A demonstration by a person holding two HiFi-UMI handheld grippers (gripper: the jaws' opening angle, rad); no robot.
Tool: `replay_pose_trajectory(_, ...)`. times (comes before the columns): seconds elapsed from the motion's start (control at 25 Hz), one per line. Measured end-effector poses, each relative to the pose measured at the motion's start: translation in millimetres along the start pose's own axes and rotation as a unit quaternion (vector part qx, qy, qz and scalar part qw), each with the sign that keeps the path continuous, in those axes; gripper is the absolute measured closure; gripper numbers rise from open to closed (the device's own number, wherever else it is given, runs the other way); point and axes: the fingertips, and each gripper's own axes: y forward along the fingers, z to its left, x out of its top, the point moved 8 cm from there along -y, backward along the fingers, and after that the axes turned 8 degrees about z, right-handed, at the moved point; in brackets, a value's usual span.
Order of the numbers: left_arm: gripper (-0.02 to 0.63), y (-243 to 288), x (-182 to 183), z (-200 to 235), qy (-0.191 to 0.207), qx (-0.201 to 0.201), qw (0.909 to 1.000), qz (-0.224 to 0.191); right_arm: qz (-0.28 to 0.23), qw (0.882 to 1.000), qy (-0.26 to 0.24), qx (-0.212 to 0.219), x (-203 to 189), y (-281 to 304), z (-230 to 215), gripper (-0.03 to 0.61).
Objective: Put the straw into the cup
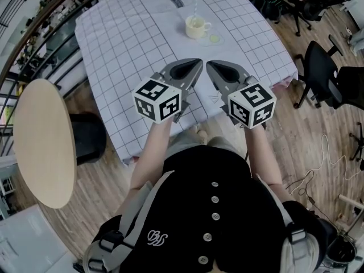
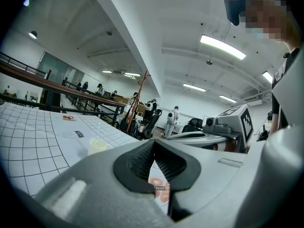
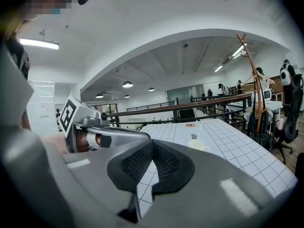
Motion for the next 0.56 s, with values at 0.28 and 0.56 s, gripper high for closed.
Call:
replay_pose_trajectory(0.28, 0.615, -1.7, -2.0, -3.4, 0.006, -0.006, 1.0, 0.004, 0.003, 1.0, 0.003, 0.003, -1.8, 3.0, 4.2, 0.578)
replay_pose_trajectory(0.56, 0.615, -10.9, 2.3, -1.0, 0.0, -0.003, 0.9999, -0.01, 0.004, 1.0, 0.002, 0.003, -2.8, 5.9, 9.5, 0.58)
